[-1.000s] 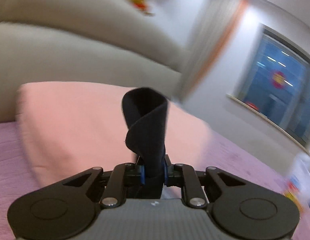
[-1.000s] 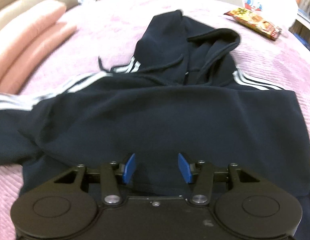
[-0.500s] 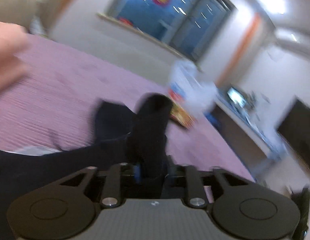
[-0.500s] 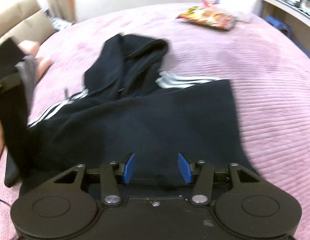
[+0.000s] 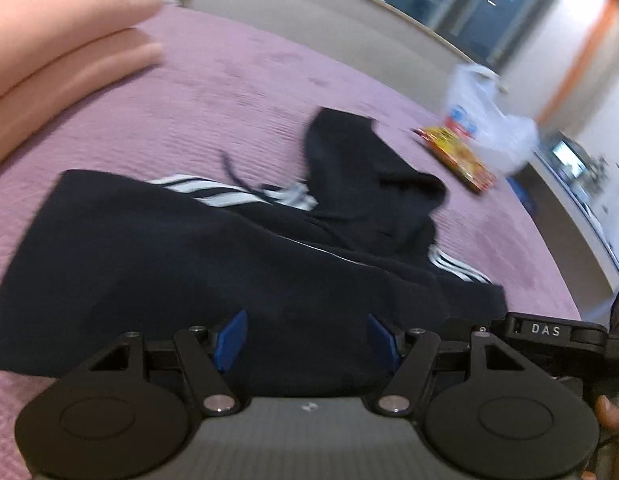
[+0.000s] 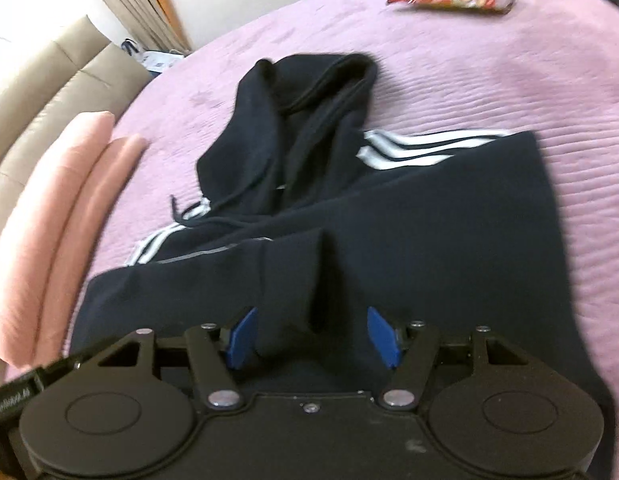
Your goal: Fold large clothes
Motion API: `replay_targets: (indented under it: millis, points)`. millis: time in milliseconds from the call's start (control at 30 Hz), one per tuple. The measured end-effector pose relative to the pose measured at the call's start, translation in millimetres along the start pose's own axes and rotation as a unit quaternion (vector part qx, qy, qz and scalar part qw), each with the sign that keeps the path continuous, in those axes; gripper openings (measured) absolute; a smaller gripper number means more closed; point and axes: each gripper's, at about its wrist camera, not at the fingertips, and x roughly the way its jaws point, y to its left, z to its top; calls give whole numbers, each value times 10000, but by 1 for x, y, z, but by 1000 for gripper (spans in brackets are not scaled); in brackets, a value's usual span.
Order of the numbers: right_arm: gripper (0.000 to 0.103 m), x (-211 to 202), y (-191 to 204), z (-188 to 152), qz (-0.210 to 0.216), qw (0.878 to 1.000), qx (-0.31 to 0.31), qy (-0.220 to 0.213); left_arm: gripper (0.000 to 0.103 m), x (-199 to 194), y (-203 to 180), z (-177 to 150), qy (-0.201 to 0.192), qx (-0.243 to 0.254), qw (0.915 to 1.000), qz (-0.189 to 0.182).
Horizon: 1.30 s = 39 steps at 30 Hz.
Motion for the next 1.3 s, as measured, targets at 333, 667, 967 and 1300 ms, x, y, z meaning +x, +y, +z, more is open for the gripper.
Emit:
replay_targets:
  millis: [333, 667, 967, 1300]
  points:
    - [8, 26, 31, -3, 89, 9980, -621, 75, 67, -13, 11, 15, -160, -12, 9992, 364]
    - [7, -82, -8, 14, -1270, 9872, -348, -900, 68, 7, -2, 33, -215, 341, 9960, 792]
    - [44, -62, -62, 5, -1948, 9794, -10, -537, 62, 32, -4, 33, 104, 580, 9946, 859]
    - [3, -7, -13, 19, -1955, 9752, -953, -410, 52, 78, -4, 55, 380, 597, 9927, 972]
